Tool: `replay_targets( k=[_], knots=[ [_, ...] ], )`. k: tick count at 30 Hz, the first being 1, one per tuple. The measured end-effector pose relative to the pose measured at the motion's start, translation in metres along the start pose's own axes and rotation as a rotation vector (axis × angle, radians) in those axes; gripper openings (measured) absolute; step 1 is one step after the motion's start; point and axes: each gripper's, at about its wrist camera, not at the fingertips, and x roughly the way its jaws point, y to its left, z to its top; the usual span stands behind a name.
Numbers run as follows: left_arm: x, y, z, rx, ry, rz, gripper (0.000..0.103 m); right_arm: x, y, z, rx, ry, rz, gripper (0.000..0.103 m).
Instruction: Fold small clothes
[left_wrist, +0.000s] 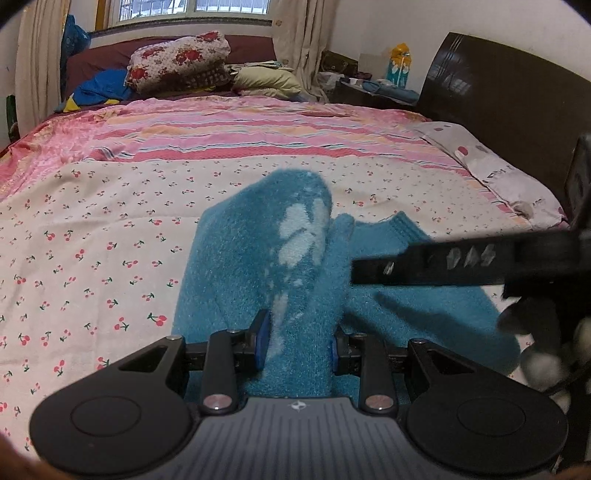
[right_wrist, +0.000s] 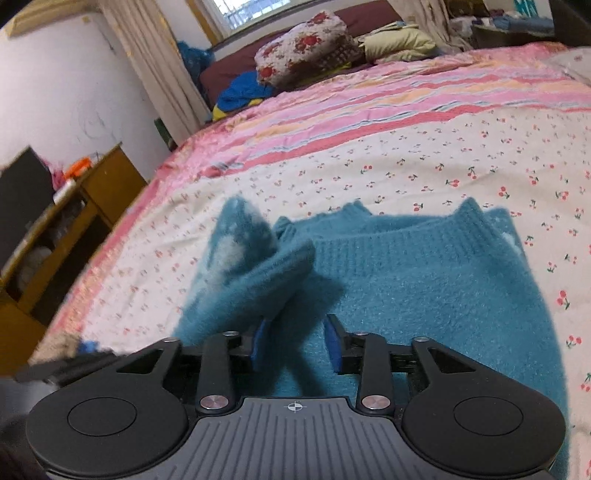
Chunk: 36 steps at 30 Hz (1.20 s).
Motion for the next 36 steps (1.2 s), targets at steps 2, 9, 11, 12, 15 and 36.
replay_targets(
  k=[2,9,11,12,15,36],
  knots=[
    [0.001,-0.004,0.0,0.009,-0.001,0.012,0.035,-0.001,-0.003,0.005,0.034,0.001,0.034,0.041],
    [0.001,-0.007,0.0,0.022,-0.005,0.036,0.036,0.02,-0.006,0.017,0.124,0.073,0.087,0.046],
    [0.001,-0.006,-0.001,0.017,-0.004,0.029,0.036,0.018,-0.012,0.015,0.158,0.072,0.116,0.047],
    [0.001,-0.005,-0.001,0.016,-0.004,0.027,0.036,0.016,-0.015,0.013,0.169,0.072,0.126,0.048],
    [0.002,-0.008,-0.002,0.026,-0.006,0.032,0.036,0.009,-0.02,0.008,0.181,0.064,0.137,0.054],
    [-0.001,-0.016,-0.002,0.071,-0.005,0.06,0.04,0.038,0.015,0.019,0.032,0.097,0.05,0.028]
  ],
)
